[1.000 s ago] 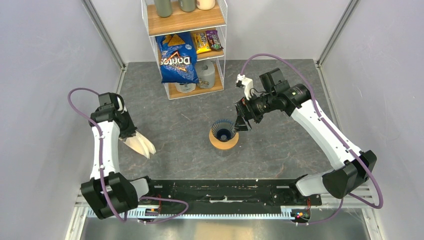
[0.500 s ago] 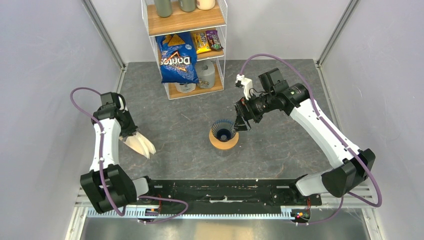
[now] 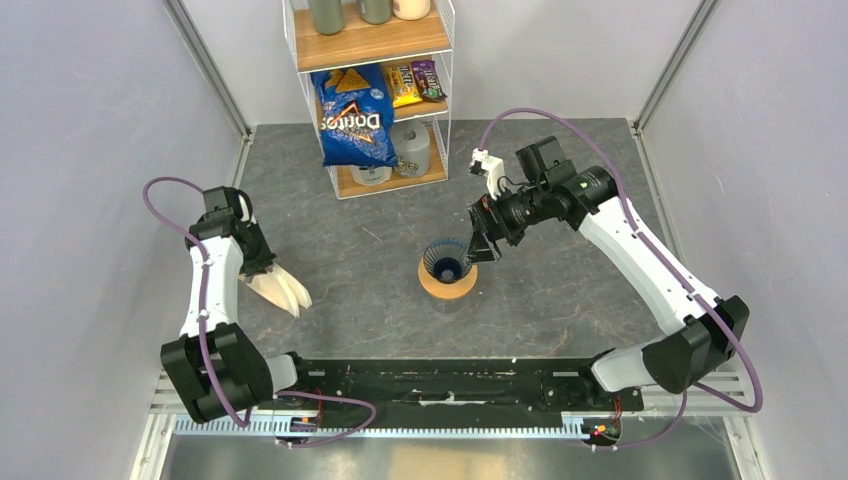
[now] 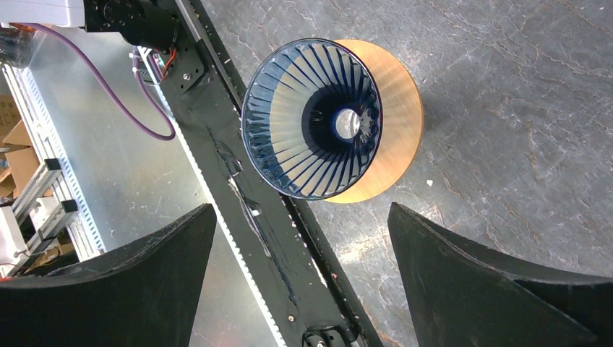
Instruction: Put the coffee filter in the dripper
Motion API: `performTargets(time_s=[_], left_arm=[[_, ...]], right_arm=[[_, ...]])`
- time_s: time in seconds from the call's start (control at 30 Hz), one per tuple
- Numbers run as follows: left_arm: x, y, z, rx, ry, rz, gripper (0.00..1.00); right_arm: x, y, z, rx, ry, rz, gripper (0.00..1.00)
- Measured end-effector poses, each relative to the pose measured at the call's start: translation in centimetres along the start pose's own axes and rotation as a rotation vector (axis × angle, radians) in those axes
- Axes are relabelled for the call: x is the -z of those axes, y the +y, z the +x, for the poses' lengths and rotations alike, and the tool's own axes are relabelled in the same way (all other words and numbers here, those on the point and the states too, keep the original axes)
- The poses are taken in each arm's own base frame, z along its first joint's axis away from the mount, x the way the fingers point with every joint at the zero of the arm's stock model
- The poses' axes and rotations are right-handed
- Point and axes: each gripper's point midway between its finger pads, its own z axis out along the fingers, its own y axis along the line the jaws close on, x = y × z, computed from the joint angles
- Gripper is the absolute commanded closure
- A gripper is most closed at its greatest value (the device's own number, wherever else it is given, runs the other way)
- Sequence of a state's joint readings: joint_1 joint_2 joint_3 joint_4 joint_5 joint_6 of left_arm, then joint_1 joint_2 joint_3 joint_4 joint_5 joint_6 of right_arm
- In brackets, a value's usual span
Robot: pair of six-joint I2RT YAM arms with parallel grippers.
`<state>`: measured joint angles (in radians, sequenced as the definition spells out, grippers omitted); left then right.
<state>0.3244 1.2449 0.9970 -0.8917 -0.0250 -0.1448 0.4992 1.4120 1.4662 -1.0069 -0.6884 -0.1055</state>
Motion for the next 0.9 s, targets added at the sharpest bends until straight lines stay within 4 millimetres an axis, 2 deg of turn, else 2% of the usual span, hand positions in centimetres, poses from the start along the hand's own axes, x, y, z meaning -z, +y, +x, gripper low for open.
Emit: performTargets(time_s=[0.5, 0.9], left_arm=[[-0.45, -0.05, -0.37, 0.0, -0.016, 0.002, 0.83], [-0.64, -0.04, -0.1, 0.001, -0.01, 0.002, 0.8]], right_arm=[[-0.25, -0.2, 0.07, -0.007, 0.008, -0.001, 0.03], [-0.29, -0.23, 0.08, -0.008, 0.009, -0.001, 0.03]])
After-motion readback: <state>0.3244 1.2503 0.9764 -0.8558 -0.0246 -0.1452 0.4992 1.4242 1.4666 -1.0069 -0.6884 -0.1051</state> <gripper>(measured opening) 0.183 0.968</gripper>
